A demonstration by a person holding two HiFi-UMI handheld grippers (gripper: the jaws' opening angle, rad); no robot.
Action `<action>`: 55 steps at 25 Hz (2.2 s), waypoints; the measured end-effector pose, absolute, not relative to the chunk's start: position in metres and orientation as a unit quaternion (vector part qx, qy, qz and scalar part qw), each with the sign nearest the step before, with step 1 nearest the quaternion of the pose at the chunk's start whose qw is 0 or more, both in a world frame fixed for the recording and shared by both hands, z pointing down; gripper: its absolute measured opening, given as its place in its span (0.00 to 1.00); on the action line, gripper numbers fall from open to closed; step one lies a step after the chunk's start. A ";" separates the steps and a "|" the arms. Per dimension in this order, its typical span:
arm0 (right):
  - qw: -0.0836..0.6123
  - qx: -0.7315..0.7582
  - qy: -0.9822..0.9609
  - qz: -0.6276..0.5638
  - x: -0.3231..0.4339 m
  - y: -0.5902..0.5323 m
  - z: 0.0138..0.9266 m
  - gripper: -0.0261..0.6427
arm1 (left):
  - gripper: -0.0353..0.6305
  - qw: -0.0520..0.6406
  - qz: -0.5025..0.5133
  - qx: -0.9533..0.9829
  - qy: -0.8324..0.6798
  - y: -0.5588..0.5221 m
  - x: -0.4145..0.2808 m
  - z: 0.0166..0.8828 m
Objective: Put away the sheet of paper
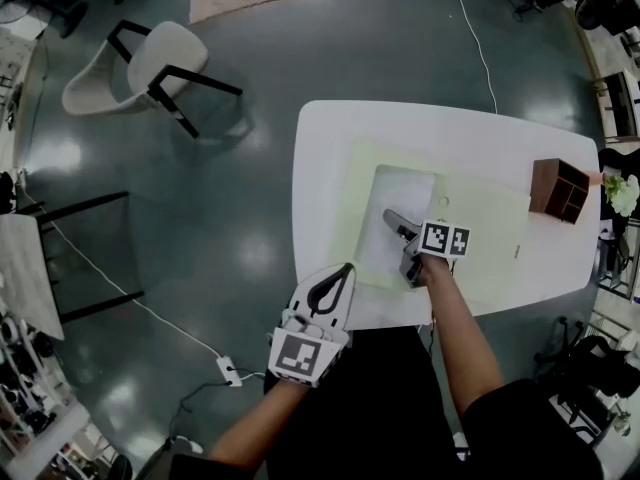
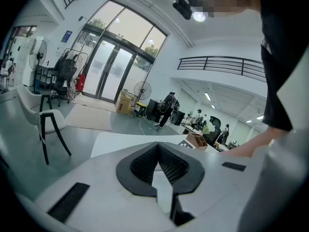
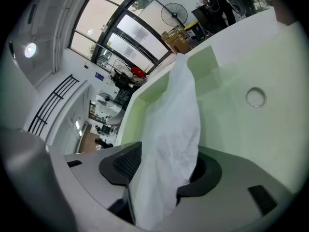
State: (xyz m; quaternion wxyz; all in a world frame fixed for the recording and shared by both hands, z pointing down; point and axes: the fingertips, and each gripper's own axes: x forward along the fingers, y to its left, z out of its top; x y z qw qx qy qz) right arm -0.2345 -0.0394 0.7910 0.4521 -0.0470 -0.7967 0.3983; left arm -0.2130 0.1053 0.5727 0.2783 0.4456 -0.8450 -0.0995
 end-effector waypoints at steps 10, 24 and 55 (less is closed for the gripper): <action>0.456 0.019 -0.831 0.317 -0.218 -0.089 0.788 0.39 | 0.06 0.274 -0.096 0.449 -0.845 0.102 -0.211 0.568; 0.432 0.020 -0.863 0.262 -0.194 -0.111 0.728 0.39 | 0.06 0.251 -0.086 0.455 -0.850 0.104 -0.206 0.548; 0.155 -0.062 -0.980 0.109 -0.082 -0.176 0.422 0.04 | 0.06 0.096 -0.050 0.405 -0.908 0.018 -0.167 0.411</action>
